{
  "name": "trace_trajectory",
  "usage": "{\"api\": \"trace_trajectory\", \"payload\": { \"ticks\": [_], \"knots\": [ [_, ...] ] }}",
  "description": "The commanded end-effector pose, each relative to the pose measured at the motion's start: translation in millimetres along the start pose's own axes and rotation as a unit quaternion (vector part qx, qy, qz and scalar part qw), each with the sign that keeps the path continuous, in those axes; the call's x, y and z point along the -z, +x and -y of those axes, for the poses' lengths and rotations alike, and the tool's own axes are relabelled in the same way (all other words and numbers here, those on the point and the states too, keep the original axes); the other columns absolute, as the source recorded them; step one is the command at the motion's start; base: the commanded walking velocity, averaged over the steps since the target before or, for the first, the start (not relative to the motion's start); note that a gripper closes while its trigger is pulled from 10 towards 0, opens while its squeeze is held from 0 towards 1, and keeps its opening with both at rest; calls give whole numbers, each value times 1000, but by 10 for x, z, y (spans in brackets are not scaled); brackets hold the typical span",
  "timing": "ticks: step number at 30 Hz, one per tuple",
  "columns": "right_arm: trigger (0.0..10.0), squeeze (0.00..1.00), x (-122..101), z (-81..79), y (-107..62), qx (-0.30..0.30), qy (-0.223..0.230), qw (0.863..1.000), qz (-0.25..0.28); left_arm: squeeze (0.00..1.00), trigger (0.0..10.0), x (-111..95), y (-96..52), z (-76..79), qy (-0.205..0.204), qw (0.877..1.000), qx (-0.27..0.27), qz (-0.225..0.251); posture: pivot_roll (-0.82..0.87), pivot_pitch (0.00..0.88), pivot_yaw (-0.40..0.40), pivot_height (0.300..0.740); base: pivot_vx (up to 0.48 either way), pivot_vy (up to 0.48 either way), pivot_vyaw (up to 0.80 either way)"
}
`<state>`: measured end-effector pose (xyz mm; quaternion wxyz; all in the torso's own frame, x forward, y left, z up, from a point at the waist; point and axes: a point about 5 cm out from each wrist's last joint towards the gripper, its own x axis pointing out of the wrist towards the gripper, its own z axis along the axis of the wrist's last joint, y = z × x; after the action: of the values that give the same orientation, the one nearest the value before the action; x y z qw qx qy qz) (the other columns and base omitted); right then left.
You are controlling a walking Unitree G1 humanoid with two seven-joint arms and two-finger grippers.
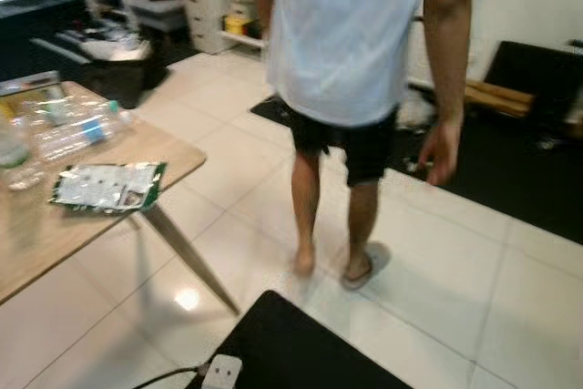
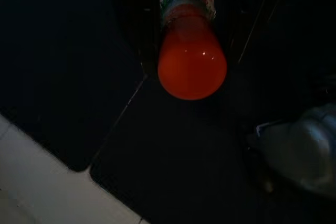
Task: Restocking fridge
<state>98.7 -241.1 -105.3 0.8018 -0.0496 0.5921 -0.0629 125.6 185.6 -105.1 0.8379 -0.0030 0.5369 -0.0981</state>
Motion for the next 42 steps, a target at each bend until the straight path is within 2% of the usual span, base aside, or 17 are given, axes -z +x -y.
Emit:
{"api": "trace_trajectory", "payload": {
  "ticks": [1,15,23,28,35,39,42],
  "knots": [
    [10000,0,-10,10,0,1,-2,1000,-2,0,10000,-10,10,31,9,1000,4,-1,26,0,-11,740,0,0,-788],
    [10000,0,-17,28,-1,3,-8,1000,-2,0,10000,-41,-7,-41,21,1000,1,1,29,0,-4,740,0,0,-788],
    [10000,0,-16,3,1,1,-9,1000,-3,0,10000,-56,5,-8,21,1000,2,5,39,0,-3,740,0,0,-788],
    [10000,0,-32,95,-7,12,-3,1000,0,0,10000,0,-5,-10,23,1000,3,0,28,0,9,740,0,0,-788],
    [10000,0,-55,102,-6,14,3,1000,3,0,10000,-30,-22,-89,23,1000,-9,3,26,0,-5,740,0,0,-788],
    [10000,0,-3,119,-10,17,-3,1000,-4,0,10000,-47,-14,-80,16,1000,-18,7,32,0,-21,740,0,0,-788],
    [10000,0,-66,101,-5,13,-11,1000,2,0,10000,-63,-7,-60,14,1000,-14,10,12,0,-20,740,0,0,-788]
  ]
}}
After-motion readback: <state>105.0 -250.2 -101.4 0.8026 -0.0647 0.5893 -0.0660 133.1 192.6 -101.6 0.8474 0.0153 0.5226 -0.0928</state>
